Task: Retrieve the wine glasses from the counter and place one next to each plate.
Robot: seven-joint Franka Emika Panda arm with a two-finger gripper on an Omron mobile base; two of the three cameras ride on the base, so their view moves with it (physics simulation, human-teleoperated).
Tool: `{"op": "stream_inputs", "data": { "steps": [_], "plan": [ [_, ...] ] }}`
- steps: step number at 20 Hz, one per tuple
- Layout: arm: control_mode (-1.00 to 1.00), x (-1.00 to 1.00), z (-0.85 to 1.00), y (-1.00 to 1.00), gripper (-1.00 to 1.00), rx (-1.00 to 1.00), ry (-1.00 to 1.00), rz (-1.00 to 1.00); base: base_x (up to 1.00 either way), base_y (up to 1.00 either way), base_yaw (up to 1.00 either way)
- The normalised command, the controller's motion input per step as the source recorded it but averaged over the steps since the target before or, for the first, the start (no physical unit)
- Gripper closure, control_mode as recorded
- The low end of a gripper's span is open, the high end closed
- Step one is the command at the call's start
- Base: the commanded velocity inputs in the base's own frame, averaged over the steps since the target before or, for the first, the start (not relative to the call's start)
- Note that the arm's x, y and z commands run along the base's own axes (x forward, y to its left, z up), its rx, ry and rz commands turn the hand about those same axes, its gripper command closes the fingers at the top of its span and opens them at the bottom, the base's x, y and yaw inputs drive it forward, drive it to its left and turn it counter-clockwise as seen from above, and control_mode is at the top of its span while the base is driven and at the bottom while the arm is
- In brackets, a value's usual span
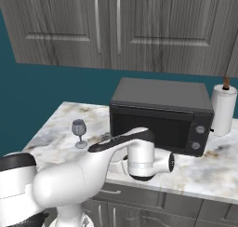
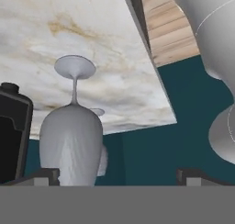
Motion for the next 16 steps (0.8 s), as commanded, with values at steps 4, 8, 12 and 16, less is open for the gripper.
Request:
{"op": "stream_inputs", "data": {
  "steps": [4,8,12,16],
  "plan": [
    [-1.00,0.09,-0.13,0.16,-1.00,0.00,0.10,0.00,0.00,0.00,0.00],
    [-1.00,0.00,-0.03,0.09,-1.00,0.00,0.06,0.00,0.00,0.00,0.00],
    [-1.00,0.00,-0.02,0.06,-1.00,0.00,0.06,0.00,0.00,0.00,0.00],
    [-1.00,0.03,-0.07,0.01,-1.00,0.00,0.03,0.00,0.00,0.00,0.00]
  ]
}}
